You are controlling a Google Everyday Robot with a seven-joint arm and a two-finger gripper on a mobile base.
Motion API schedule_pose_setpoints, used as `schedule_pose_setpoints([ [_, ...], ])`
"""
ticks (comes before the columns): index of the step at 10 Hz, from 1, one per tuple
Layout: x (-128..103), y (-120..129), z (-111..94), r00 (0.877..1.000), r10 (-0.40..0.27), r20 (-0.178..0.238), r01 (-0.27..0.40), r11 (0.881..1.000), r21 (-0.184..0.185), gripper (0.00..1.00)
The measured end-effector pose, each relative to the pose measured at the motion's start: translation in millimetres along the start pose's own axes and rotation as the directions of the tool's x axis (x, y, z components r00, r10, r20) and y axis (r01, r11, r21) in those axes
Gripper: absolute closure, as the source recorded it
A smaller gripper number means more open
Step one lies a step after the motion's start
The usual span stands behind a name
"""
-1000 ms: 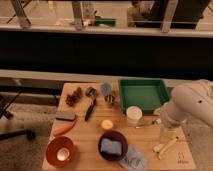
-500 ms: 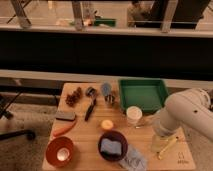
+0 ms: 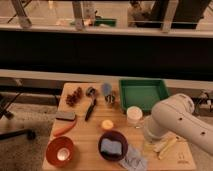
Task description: Place sponge in table surface
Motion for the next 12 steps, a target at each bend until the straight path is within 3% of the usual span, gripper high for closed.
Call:
schedule_pose_setpoints([
  [6, -32, 22, 11, 1.0, -0.003, 0.006, 0.003, 1.0, -0.004, 0.2],
  [12, -57, 26, 32, 1.0, -0.018, 0.014, 0.018, 1.0, 0.0, 0.2],
])
